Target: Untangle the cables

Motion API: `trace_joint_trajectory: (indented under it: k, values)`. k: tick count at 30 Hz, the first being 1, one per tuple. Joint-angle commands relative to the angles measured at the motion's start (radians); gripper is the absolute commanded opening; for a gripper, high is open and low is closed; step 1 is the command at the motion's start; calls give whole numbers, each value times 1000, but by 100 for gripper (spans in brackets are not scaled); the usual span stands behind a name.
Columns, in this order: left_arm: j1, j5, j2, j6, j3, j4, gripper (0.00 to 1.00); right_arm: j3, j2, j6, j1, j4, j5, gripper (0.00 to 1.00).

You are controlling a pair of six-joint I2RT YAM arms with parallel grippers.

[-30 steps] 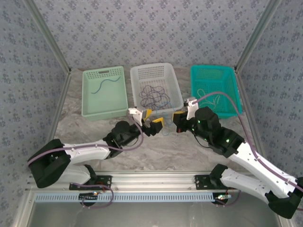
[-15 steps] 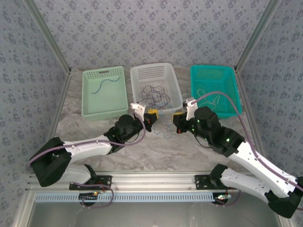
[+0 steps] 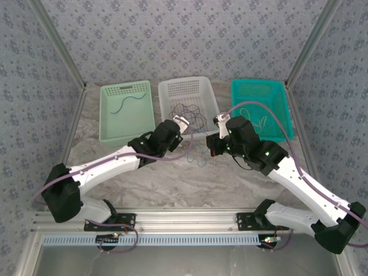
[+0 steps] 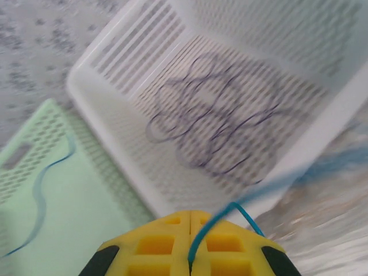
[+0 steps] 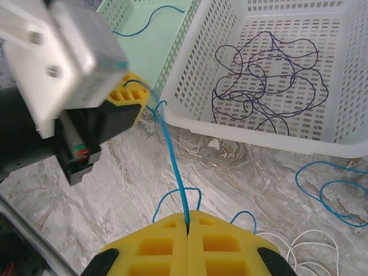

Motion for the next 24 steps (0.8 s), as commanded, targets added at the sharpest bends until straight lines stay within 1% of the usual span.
trace_joint_trajectory:
  k: [1,7,10,11,14,15,16,18,19,20,21,22,24]
  values:
    - [4,-256,24,169,48,-125,0,52,32,-27,-11,-33,-70,0]
    - [6,-384,4,316,53,-23,0,85,102,-30,-16,-3,-133,0]
    - [10,-465,-14,412,32,73,0,108,148,-49,-21,-33,-157,0]
    - [15,-483,-22,438,30,102,0,144,162,-52,-23,-34,-174,0]
    - [24,-507,-54,484,35,161,0,152,202,-49,-28,-57,-228,0]
    - [25,-504,-67,499,36,181,3,150,214,-42,-28,-48,-253,0]
    - [26,-502,-78,512,36,203,8,148,227,-38,-28,-44,-279,0]
    - [26,-486,-103,517,44,230,24,138,250,-16,-28,10,-330,0]
    - [25,-478,-117,504,45,238,38,136,256,-8,-28,24,-344,0]
    - [26,-463,-136,482,45,242,59,136,264,2,-29,42,-348,0]
    - [26,-440,-158,447,42,233,65,138,266,14,-36,57,-341,0]
    - [24,-413,-183,403,41,210,68,142,265,28,-47,74,-332,0]
    - [24,-333,-253,305,14,180,84,166,263,67,-86,109,-324,0]
